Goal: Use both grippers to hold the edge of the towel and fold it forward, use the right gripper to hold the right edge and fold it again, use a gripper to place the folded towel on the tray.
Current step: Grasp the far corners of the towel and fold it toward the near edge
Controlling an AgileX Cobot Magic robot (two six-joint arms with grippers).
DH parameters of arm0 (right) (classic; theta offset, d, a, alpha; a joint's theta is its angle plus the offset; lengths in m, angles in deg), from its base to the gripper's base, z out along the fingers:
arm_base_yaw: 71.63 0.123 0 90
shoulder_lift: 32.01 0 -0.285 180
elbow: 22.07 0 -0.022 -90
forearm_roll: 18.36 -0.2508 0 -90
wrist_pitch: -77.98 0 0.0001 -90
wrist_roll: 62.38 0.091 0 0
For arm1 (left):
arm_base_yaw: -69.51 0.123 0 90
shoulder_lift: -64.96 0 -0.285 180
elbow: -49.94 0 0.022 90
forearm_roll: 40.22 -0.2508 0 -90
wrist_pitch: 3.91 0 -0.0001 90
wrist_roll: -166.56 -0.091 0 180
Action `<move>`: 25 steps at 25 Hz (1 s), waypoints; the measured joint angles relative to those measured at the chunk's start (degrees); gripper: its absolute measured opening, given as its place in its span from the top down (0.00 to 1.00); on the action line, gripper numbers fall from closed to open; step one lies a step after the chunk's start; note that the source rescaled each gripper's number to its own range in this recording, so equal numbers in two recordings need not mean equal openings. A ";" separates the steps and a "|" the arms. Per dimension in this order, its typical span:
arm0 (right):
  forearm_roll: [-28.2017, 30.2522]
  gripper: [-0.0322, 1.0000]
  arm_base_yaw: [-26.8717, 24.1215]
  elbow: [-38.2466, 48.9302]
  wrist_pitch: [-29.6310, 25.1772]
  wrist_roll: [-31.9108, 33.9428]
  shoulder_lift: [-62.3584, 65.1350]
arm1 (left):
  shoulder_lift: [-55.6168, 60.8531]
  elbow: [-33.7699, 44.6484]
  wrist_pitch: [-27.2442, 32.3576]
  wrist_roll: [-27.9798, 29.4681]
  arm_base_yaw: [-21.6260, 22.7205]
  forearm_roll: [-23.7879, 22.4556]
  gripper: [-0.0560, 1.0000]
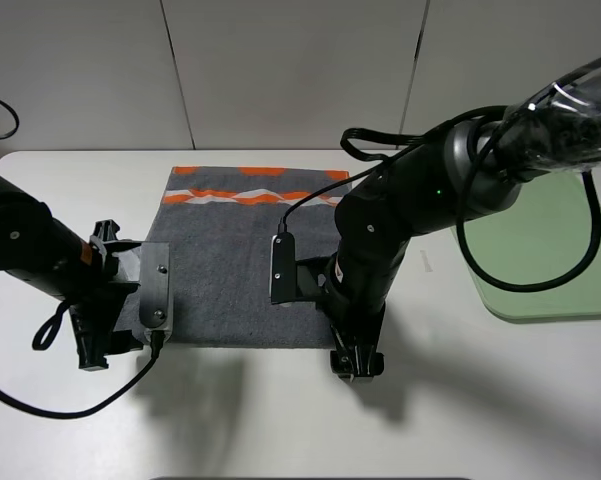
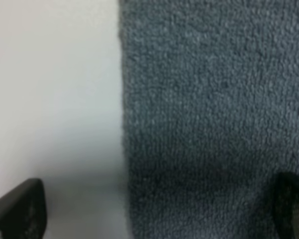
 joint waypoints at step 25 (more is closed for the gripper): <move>-1.55 0.24 0.00 0.00 -0.06 -0.06 -0.23 | -5.65 -0.46 1.76 0.35 0.00 2.20 0.52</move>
